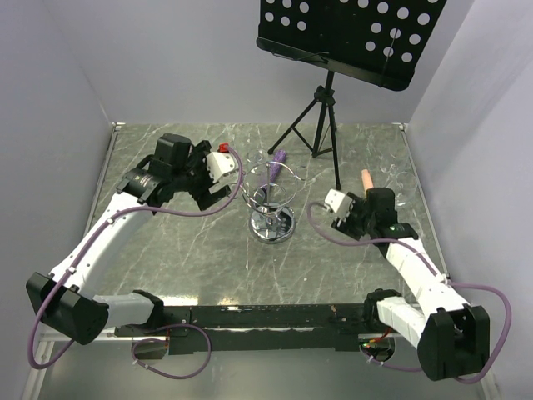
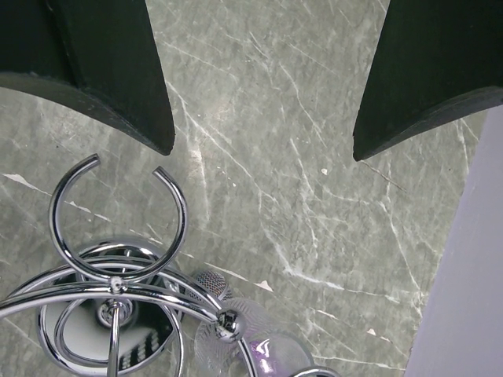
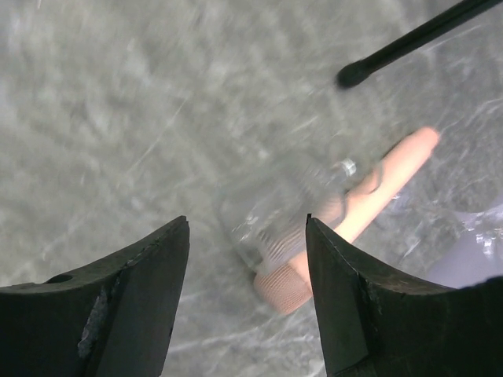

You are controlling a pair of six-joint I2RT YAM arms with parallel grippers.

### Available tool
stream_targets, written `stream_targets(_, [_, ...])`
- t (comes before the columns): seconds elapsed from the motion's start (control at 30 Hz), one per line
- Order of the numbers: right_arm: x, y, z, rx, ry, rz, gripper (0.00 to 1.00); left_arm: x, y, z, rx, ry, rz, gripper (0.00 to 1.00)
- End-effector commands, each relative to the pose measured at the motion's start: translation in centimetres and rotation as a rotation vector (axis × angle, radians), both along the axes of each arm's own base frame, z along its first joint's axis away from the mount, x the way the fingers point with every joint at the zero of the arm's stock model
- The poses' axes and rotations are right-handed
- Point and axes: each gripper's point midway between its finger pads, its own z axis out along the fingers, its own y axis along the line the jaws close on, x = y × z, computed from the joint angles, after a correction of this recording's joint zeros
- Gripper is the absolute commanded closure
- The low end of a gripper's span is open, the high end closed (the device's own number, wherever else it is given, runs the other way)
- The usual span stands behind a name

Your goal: Take the wine glass off the wine glass rack

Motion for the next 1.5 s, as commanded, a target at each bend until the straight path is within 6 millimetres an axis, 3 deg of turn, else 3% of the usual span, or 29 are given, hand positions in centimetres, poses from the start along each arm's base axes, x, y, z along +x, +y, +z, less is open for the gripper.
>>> stream_targets(0.0, [-1.2, -1.0, -1.3, -0.138, -0.023, 0.098, 0.32, -0.1, -0.7, 1.6, -0.064, -0.037, -0.017, 0.00])
stream_targets(0.1, [-0.8, -1.8, -1.7, -0.192, -0.059, 0.091, 0.33, -0.1, -0.9, 1.7, -0.069, -0.038, -0.017, 0.00])
stream_targets(0.2, [0.8, -2.2, -1.4, -0.199, -0.131, 0.052, 0.34, -0.1, -0.9, 1.7, -0.070, -0.039, -0.016, 0.00])
stream_targets(0.5, [5.1, -1.0, -2.0, -0.133, -0.204, 0.023, 0.39, 0.0, -1.1, 2.1, -0.079, -0.039, -0.012, 0.00])
stream_targets(0.67, [5.1, -0.1, -3.2, -0.138, -0.239, 0.097, 0.43, 0.0, -1.0, 1.7, -0.072, -0.035, -0.011, 0.00])
stream_targets(0.77, [5.4, 0.7, -2.8, -0.104, -0.284, 0.104, 0.48, 0.0, -1.2, 1.6, -0.074, -0.030, -0.015, 0.00])
stream_targets(0.9, [6.1, 1.3, -2.1, -0.073, -0.315, 0.092, 0.62, -0.1, -1.1, 1.4, -0.071, -0.022, -0.013, 0.00])
stream_targets(1.2, [7.5, 1.2, 1.5, 0.035, -0.293, -0.041, 0.98, -0.3, -1.1, 1.1, -0.072, -0.013, -0.017, 0.00])
stream_targets(1.47, [5.0, 1.1, 3.2, 0.055, -0.101, -0.061, 1.00, -0.6, -1.4, 0.8, -0.081, -0.006, -0.031, 0.00])
